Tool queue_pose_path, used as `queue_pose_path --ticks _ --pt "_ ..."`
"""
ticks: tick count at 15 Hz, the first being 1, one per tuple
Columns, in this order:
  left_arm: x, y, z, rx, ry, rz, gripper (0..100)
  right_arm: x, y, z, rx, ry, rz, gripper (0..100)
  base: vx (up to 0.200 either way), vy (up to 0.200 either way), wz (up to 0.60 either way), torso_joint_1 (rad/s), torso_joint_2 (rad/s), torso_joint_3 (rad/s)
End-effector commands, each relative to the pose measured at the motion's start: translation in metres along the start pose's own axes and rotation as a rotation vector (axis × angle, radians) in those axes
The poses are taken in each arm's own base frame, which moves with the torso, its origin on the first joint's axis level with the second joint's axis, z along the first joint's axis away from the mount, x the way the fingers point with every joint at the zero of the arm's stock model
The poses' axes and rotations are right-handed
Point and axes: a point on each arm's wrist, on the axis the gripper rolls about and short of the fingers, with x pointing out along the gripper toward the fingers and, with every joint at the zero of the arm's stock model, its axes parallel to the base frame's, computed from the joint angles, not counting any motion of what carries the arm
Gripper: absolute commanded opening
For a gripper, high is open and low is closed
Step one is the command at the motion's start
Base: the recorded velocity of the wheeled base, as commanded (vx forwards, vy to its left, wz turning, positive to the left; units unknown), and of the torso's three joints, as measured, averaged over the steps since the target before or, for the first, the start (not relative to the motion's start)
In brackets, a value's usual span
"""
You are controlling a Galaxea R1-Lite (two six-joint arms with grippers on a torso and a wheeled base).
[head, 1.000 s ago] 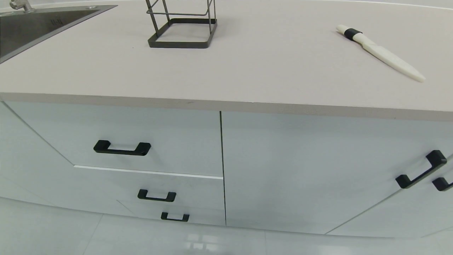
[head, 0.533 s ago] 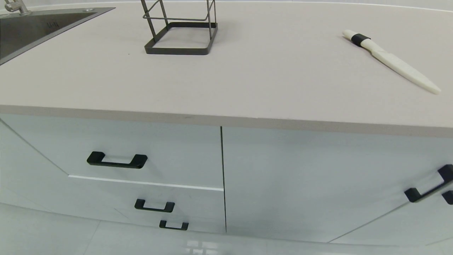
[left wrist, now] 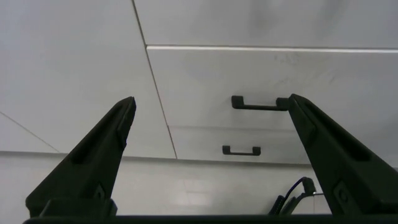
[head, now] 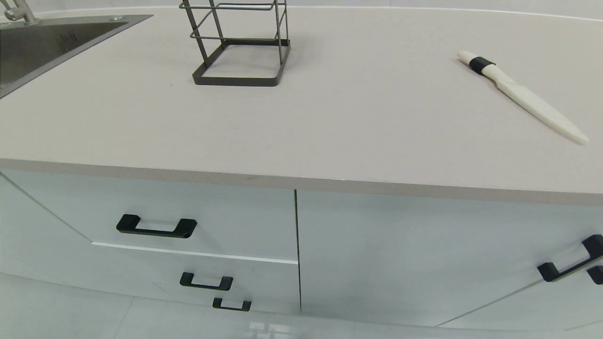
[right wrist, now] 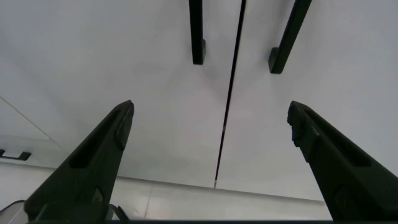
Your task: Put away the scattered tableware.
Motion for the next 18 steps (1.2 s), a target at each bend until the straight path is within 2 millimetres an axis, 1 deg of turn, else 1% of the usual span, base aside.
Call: queue_pose_path --ticks 1,11,18 --pt "0.0001 0.0 0.0004 0.0 -0.002 0.0 100 0.0001 0.0 0.0 0.0 0.0 0.002 100 0.0 0.0 0.0 0.11 -0.23 -0.276" --pt "0.0001 0.0 0.0002 0.0 0.0 0.0 100 0.0 0.0 0.0004 0.0 -0.001 0.002 100 0.0 0.0 0.0 0.177 -0.49 -0.286" --pt "0.0001 0.0 0.0002 0.0 0.0 0.0 100 0.0 0.0 0.0004 0.0 -0.001 0.002 100 0.0 0.0 0.0 0.215 -0.49 -0.284"
